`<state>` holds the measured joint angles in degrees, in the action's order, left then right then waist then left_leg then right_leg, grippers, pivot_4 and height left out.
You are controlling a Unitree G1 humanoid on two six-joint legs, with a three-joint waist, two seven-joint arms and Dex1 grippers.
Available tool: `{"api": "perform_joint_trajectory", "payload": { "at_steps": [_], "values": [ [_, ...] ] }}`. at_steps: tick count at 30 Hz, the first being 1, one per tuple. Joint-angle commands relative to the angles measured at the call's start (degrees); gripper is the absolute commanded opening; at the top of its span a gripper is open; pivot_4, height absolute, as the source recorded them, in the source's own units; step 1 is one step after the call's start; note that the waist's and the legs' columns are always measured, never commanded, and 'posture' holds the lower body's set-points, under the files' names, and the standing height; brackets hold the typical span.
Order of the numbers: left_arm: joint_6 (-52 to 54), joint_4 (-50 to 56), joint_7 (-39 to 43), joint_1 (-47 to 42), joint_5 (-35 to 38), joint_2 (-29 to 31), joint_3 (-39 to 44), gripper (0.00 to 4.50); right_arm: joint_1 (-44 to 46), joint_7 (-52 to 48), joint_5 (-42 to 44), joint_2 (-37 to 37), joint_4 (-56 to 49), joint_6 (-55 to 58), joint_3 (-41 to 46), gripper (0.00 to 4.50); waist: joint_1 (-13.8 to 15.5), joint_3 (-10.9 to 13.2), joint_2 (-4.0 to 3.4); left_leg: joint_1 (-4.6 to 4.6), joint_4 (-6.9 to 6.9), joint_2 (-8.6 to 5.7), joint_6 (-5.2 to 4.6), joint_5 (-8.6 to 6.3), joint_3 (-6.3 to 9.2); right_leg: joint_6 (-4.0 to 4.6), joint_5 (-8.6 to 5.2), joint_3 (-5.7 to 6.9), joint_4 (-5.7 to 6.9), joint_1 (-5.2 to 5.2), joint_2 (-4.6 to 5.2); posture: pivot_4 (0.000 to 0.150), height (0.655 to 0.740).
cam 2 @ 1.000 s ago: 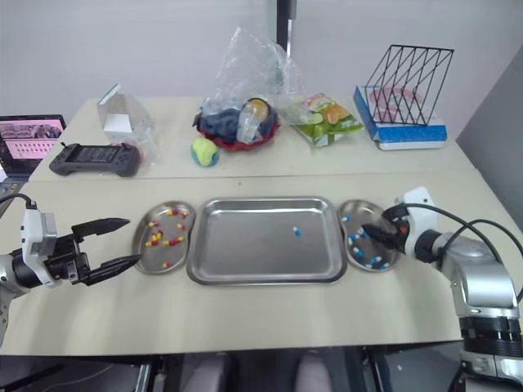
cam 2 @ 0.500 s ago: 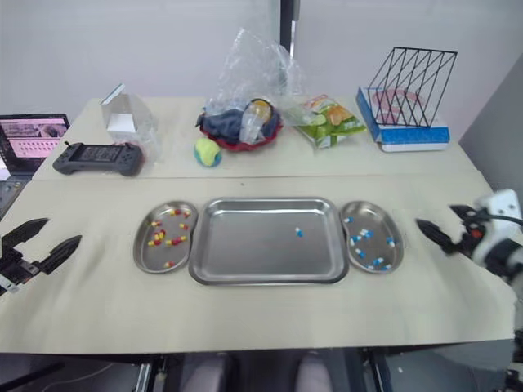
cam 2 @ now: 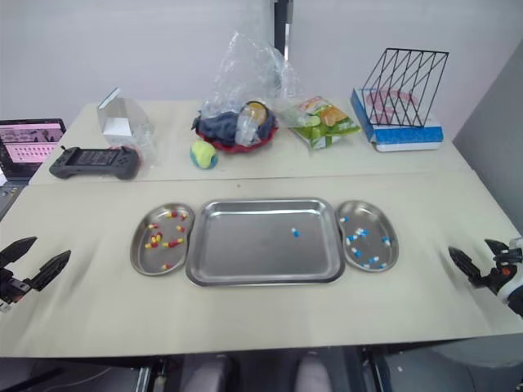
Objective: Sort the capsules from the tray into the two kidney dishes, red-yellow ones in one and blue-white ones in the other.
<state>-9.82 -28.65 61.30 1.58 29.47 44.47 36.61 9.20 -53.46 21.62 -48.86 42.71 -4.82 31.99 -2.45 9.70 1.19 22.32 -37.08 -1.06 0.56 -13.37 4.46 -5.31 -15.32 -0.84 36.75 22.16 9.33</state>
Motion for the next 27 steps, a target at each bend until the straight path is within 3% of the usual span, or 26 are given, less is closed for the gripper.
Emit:
{"api": "perform_joint_trajectory", "payload": {
  "at_steps": [1,9,12,18,23,27],
  "values": [
    [0.6,0.4,1.3,-1.3,1.9,1.3,1.1,4.5,1.0,0.1,1.1,-0.2,-1.2,-1.5,0.8,4.48,0.1,0.0,0.0,0.0,-0.01,0.0,0.0,0.0,0.0,0.0,0.0,0.0,0.0,-0.01,0.0,0.15,0.7346],
    [2.2,0.6,4.1,-4.0,1.7,2.7,0.3,4.5,3.4,-0.8,-0.5,-1.7,-0.9,-0.7,-1.0,4.48,0.0,0.0,0.0,0.0,0.01,0.0,0.01,0.0,0.0,0.0,0.0,0.0,-0.01,0.0,0.0,0.15,0.7346],
    [4.1,3.0,7.2,-5.0,2.7,3.3,-0.8,4.5,4.1,-2.0,1.5,-1.4,-5.3,2.8,-1.8,4.48,0.0,0.0,0.0,0.0,0.01,0.0,0.01,0.0,0.0,0.0,0.0,0.0,0.0,0.0,0.0,0.15,0.7346],
    [10.8,9.7,14.1,-5.1,5.0,5.4,-4.4,4.5,-0.2,-3.3,6.6,1.4,-29.9,14.8,-6.8,4.48,0.0,0.0,-0.01,0.0,0.03,0.03,0.01,0.0,0.02,0.0,0.0,0.01,0.03,0.03,-0.01,0.15,0.7346],
    [13.5,12.0,15.3,-5.8,5.4,5.7,-5.4,4.5,-1.7,-1.3,8.9,2.7,-39.9,22.0,-8.5,4.48,0.3,0.0,-0.01,0.04,0.03,0.03,0.01,0.0,0.03,0.0,0.0,0.01,0.01,0.04,-0.01,0.15,0.7346],
    [12.9,13.4,17.9,-6.4,4.2,5.8,-7.7,4.5,0.5,1.2,6.9,6.2,-52.7,27.6,-20.0,4.48,0.2,0.0,0.01,0.01,0.03,0.04,0.01,0.0,0.04,0.0,0.0,0.02,0.03,0.04,-0.03,0.15,0.7346]
  ]
}}
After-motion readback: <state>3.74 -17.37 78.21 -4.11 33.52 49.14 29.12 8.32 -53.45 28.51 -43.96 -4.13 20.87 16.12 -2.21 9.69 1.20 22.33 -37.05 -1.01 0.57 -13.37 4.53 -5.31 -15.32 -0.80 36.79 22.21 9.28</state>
